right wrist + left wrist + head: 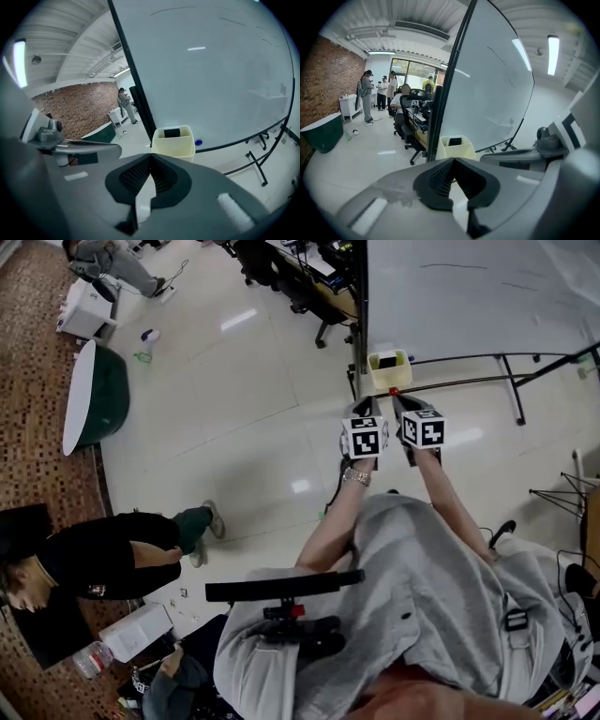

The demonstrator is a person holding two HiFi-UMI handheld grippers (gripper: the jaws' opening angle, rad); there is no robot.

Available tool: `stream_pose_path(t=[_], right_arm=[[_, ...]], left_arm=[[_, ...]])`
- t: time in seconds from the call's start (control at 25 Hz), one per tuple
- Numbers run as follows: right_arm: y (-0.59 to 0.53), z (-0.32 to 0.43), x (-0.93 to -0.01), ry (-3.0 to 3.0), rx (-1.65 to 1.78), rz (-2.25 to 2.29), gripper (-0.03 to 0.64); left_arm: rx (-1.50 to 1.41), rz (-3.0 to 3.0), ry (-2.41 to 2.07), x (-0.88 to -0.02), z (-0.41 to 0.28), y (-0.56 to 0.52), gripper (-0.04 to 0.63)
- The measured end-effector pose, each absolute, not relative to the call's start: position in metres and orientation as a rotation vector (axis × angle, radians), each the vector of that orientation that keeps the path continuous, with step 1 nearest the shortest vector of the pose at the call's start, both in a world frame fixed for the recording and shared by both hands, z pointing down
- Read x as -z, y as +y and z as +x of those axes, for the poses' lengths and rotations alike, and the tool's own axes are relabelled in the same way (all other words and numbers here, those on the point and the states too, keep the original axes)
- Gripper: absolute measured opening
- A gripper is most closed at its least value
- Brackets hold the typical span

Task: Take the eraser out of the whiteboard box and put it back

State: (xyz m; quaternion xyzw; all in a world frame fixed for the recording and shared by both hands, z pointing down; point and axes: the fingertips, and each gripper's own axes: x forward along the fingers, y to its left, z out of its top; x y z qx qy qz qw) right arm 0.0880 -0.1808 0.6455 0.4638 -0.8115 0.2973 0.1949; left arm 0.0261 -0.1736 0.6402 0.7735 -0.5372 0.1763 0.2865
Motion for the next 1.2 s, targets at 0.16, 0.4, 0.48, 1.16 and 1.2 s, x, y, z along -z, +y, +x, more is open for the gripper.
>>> stream_pose_path(t=[0.16,0.4,0.48,1.16,1.2], right_arm=[[-0.130,0.105,-0.653,-2.291,-0.835,1.215,0.003],[-0.067,0.135,-0.685,-2.220,-0.966,1.114,0.003],[-0.054,0.131,-0.685,-2.230,-0.972,1.070,0.003],[-0.058,0.111,-0.647,-2.330,-0.892,1.064,0.003],[-0.057,0.106,-0.647,-2.335,-0.887,1.051,0.003]], left_arm=[[-0.472,2.029,-1.497,-0.649,0.052,-0.119,0.003],[-0.524,1.961,-1.528,-0.656,0.069,-0.062,0.003],[-0.531,1.962,-1.520,-0.654,0.073,-0.054,0.003],[-0.533,2.059,-1.443,-0.637,0.085,-0.059,0.003],[-0.529,2.059,-1.447,-0.636,0.082,-0.060,0.003]])
